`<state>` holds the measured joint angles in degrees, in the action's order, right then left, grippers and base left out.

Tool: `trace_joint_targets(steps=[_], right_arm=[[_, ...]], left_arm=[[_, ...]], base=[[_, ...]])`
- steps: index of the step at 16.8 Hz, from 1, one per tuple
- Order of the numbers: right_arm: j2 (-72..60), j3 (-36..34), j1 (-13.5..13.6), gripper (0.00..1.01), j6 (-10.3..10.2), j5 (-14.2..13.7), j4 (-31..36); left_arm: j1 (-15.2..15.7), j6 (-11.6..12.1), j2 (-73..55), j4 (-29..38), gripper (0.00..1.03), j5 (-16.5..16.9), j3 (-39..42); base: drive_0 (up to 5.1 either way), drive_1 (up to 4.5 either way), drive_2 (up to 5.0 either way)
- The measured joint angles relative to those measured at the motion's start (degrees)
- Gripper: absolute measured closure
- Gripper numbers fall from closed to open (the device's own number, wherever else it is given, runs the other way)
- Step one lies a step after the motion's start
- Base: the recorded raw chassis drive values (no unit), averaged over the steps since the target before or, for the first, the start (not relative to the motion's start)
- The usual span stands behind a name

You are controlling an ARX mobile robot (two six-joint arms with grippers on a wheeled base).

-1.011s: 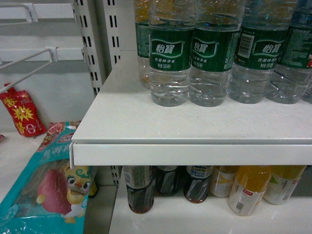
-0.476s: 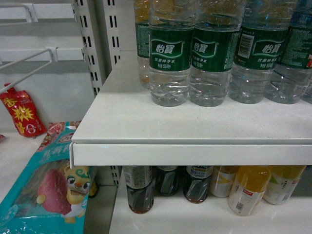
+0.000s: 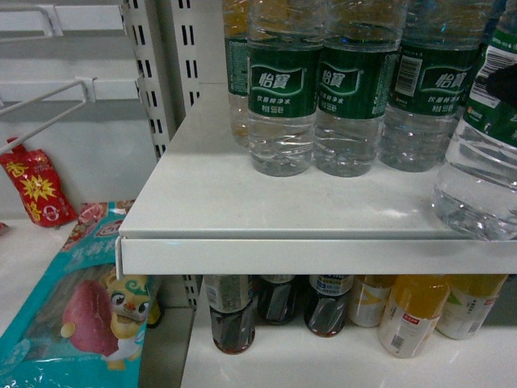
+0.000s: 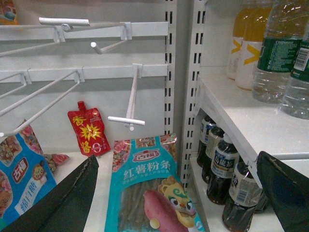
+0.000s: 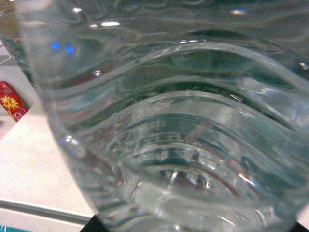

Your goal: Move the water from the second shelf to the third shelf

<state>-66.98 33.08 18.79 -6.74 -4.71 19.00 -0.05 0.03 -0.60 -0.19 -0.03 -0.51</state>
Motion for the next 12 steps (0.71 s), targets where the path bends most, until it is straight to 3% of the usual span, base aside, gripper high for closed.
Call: trace_joint_targets(steps=[8, 12], right_arm=[[-12.33, 9.25, -2.40, 0.62, 0.11, -1.46, 0.35], [-13.99, 10.67, -2.21, 0.62, -0.76, -1.77, -0.28]], left_arm=[[0.00, 0.00, 0.00, 0.00, 0.05, 0.00, 0.00], [0.00, 0.00, 0.00, 0.00, 0.05, 0.00, 0.00]], base=[[0.0, 0.00, 0.0], [0.0, 0.00, 0.0]])
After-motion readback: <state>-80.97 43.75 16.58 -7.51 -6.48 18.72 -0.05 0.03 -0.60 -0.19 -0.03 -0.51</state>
